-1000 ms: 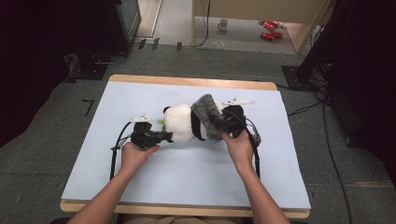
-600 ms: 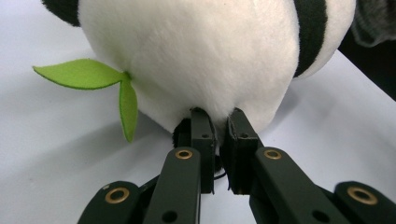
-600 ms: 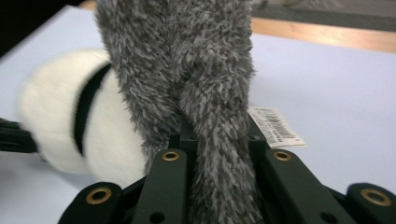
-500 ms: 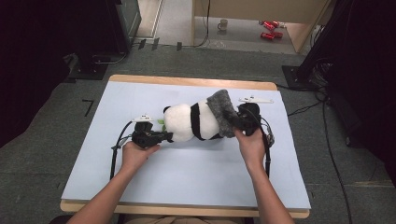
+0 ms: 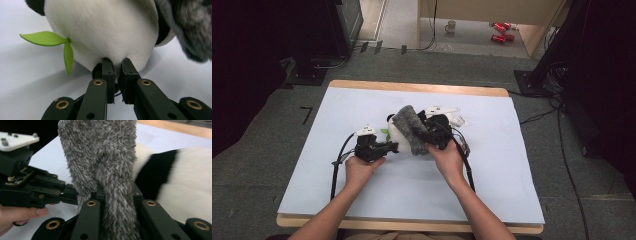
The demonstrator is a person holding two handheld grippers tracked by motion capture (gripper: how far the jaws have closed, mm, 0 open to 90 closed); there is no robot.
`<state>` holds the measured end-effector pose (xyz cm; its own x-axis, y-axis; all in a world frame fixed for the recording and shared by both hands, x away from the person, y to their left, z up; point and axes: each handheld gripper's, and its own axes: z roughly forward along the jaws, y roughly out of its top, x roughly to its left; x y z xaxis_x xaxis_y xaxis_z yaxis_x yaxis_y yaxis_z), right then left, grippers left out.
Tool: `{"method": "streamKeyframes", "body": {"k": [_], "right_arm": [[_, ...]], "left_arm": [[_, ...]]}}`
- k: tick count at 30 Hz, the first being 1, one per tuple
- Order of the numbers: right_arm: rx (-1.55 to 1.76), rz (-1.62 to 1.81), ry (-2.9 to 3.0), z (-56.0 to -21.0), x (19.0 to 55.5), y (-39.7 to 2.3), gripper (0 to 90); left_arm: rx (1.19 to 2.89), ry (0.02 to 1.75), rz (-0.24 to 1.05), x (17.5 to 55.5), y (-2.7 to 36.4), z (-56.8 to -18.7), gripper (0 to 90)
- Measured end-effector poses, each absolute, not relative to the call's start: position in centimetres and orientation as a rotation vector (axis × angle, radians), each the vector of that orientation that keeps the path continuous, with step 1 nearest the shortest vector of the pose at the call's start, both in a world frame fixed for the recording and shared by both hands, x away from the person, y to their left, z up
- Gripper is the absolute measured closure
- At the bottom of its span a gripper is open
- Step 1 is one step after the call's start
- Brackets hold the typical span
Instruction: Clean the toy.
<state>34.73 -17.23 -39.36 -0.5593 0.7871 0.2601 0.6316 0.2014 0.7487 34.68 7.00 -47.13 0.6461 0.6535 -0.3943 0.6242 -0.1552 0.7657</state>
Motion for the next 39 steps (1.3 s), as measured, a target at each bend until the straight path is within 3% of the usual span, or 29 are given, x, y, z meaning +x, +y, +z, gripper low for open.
{"method": "streamKeyframes", "body": {"k": [6,11,39], "right_arm": [[1.327,1.256,2.354,-40.4,34.6,-15.1,76.9],[1.329,1.223,2.340,-40.6,34.9,-15.9,76.4],[1.554,1.218,2.100,-38.8,35.0,-27.0,76.6]], "left_arm": [[1.849,1.024,0.047,34.5,7.0,-47.2,83.9],[1.848,1.021,0.031,34.7,7.1,-47.2,84.0],[1.906,0.983,-0.033,37.4,7.7,-46.4,80.9]]}}
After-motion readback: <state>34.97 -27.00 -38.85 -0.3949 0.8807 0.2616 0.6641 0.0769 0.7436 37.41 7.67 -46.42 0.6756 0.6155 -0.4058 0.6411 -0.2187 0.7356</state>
